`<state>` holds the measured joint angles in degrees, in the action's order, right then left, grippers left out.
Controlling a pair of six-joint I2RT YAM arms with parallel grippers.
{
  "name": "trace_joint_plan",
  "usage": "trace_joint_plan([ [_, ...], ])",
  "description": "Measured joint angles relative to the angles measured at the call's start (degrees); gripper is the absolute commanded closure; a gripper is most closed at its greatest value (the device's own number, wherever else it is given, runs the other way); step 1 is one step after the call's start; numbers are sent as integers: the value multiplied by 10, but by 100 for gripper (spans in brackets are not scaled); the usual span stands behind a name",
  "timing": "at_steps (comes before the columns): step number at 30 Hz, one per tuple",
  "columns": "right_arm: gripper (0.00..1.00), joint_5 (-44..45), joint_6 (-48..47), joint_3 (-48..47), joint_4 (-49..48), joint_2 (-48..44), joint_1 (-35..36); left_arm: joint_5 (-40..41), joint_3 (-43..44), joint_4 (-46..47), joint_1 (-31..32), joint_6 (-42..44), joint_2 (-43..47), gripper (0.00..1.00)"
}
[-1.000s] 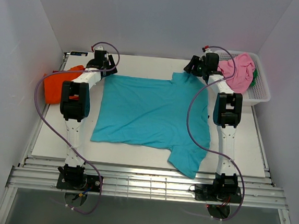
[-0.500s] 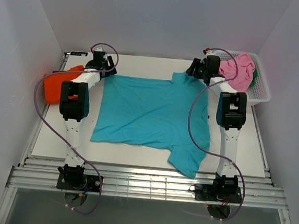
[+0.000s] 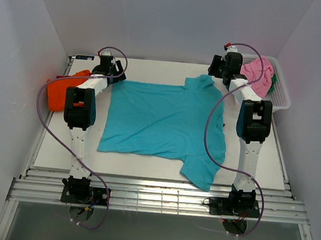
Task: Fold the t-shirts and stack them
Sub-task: Grap the side of the flattened tshirt furthest away from the robot with both arms
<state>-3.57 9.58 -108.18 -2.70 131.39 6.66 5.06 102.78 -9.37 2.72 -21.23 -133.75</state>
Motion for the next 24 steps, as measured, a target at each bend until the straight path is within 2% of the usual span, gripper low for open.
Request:
trace_joint_plan([
  [12,44,39,-7,-86,86,82,0,-1,-4,4,0,0,0,7],
  [24,44,52,-6,-121,104,112,0,-4,-9,4,-3,2,0,7],
])
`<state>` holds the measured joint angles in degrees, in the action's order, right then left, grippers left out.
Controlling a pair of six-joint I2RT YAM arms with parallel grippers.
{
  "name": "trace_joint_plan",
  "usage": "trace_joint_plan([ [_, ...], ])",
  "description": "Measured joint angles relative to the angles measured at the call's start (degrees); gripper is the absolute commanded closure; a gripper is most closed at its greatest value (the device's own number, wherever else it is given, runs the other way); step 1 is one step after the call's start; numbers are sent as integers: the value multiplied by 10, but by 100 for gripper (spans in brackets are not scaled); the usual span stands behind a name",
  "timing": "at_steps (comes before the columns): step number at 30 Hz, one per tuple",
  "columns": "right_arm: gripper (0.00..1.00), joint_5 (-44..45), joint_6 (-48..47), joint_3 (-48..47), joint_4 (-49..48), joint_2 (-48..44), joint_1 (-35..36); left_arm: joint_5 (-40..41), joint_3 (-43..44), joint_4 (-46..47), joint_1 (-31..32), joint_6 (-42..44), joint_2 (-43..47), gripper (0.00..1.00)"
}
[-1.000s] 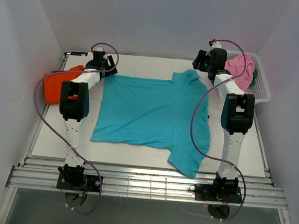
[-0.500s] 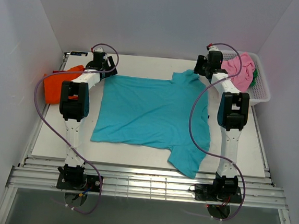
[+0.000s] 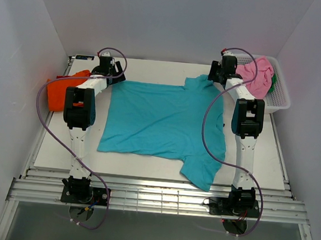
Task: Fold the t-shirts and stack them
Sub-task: Grap the side of the flattened tshirt furthest away from the robot with both arms
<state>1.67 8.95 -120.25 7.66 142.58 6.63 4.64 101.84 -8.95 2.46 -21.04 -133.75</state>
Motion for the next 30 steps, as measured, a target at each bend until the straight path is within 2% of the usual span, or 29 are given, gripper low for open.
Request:
trace_joint_plan([
  [10,47,-6,7,-28,16,40,-2,-16,3,0,-11,-1,-2,7],
  [18,77,-22,13,-31,24,42,-2,-32,11,9,-16,-7,-10,7],
  [21,84,-30,15,-33,25,45,-2,-43,19,13,-16,-9,-17,7],
  [24,89,-34,15,-33,24,45,-2,-49,27,26,-16,-9,-26,7],
  [30,92,-37,13,-28,15,45,-2,-70,62,47,-16,-4,-54,9],
])
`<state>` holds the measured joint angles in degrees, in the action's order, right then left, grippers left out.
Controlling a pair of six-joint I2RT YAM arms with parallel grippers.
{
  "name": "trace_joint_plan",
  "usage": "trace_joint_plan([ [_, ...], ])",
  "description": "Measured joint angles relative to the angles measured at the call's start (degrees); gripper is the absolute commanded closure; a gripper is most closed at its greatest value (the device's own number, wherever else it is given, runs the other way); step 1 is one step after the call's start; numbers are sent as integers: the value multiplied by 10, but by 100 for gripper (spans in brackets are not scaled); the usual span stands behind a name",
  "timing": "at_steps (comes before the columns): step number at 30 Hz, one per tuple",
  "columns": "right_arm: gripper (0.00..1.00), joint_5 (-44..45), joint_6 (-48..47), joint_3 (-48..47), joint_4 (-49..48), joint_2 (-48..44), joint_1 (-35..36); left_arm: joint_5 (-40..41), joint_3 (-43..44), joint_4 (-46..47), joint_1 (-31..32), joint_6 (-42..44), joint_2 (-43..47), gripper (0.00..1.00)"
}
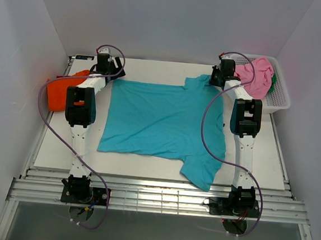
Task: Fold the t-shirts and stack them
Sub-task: Grap the side of the flattened tshirt furthest away from the robot with both arms
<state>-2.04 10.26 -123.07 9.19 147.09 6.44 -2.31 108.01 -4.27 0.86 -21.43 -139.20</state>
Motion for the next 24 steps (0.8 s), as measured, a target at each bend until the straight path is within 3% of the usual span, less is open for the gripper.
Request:
trace_joint_plan([
  [7,92,-7,0,6,-13,0,0,-6,37,-1,0,8,-26,18],
  [19,92,-19,4,28,-38,-6,-1,60,-23,-2,2,20,12,19],
  [24,92,-25,6,45,-46,-16,0,66,-34,-6,2,17,20,27],
])
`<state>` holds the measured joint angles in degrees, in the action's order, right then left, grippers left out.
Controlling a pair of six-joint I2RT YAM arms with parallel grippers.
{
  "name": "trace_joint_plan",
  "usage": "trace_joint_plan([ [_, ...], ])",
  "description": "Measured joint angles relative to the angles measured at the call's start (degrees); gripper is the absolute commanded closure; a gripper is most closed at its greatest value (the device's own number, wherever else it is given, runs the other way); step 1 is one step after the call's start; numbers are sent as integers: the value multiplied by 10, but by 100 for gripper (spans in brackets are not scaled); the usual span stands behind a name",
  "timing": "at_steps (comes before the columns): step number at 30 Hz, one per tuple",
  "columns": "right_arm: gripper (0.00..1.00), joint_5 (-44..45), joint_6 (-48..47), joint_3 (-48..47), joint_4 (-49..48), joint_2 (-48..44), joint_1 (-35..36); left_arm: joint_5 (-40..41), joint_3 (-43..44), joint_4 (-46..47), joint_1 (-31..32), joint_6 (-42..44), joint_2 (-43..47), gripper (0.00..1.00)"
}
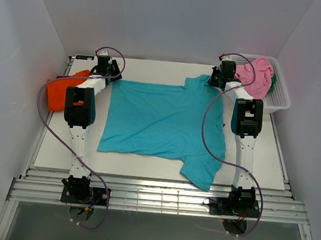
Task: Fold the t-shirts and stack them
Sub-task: Grap the side of the flattened tshirt furthest away from the robot with both arms
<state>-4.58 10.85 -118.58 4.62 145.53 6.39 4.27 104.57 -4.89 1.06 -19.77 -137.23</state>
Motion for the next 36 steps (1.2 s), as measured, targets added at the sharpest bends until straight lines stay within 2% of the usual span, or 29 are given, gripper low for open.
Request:
trace_joint_plan([
  [8,92,-2,1,3,2,-3,0,9,0,-9,2,-7,0,40],
  [18,92,-6,2,3,4,-3,0,12,0,-14,2,-7,0,46],
  [30,92,-9,3,2,10,-4,0,12,0,-16,4,-6,0,47],
  [36,92,-11,3,2,15,-5,0,13,0,-19,8,-7,0,55],
])
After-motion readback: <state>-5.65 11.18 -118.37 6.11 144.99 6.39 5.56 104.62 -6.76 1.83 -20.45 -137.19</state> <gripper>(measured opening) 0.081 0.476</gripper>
